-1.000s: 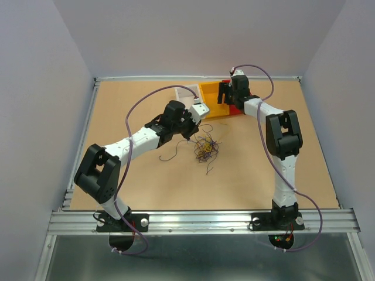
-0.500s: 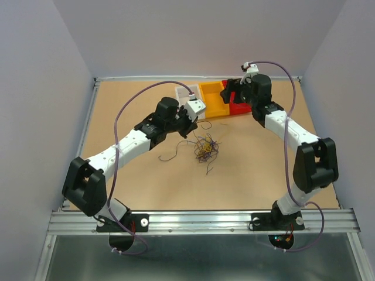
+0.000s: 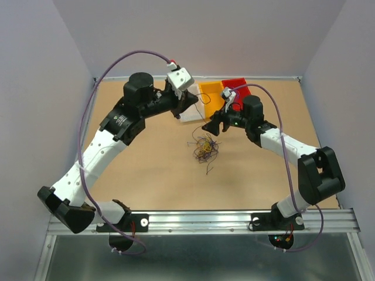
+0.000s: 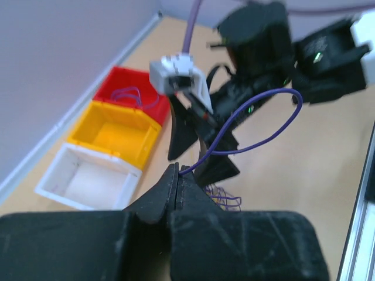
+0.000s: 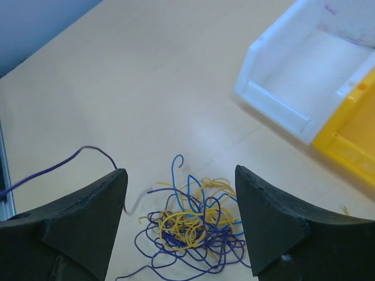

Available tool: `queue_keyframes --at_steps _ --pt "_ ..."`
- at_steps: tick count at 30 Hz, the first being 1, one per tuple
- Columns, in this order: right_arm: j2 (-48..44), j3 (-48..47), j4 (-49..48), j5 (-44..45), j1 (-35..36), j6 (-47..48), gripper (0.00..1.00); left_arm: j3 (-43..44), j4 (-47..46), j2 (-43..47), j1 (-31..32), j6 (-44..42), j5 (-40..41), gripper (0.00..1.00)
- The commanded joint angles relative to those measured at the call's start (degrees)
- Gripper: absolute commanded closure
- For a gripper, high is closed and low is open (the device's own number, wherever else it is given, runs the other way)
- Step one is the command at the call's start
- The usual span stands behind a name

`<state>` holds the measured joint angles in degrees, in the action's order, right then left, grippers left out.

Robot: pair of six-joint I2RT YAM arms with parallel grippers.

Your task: Untangle the cables

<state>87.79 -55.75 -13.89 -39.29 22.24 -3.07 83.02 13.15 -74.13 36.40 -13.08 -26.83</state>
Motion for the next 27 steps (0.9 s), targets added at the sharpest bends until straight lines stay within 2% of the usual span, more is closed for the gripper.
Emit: queue_keyframes --at_steps 1,2,6,11,13,15,16,19,21,27 --pt "1.7 -3.0 -7.7 -4.1 3.2 0.0 0.21 13.3 3.6 1.9 0.2 2.4 -0.4 1.00" --pt "2.9 -3.1 -6.9 -3.0 4.0 0.3 0.21 13.3 4.1 1.2 0.2 2.4 0.5 1.00" --pt "7.8 -7.7 -5.9 -1.4 6.0 -0.1 0.23 23.6 4.9 -3.5 0.2 2.4 4.8 1.00" --pt "9.0 -7.4 -10.5 0.6 6.0 -3.1 0.27 29.4 0.3 -9.3 -0.2 -0.2 15.4 1.00" --pt "8.6 -7.1 -12.4 5.3 6.1 -5.3 0.28 33.2 -0.8 -13.7 -2.5 -0.5 16.5 1.00" --pt "8.6 -7.4 -12.4 11.7 6.0 -7.3 0.22 38.5 -0.9 -19.0 -5.2 1.5 15.4 1.00" --pt "8.4 -7.4 -11.5 19.4 6.0 -9.1 0.22 40.4 -1.0 -20.9 -6.5 2.3 13.1 1.00" --pt "7.1 -7.1 -9.8 31.3 6.0 -11.6 0.23 46.3 -1.7 -27.5 -10.2 4.0 10.8 1.00" --pt "5.5 -6.0 -9.6 35.5 5.9 -12.7 0.24 49.1 -3.1 -31.1 -11.4 3.9 11.1 1.00" --pt "1.9 -3.3 -9.0 47.2 5.8 -15.4 0.25 48.0 -8.9 -35.8 -13.5 4.6 12.4 1.00"
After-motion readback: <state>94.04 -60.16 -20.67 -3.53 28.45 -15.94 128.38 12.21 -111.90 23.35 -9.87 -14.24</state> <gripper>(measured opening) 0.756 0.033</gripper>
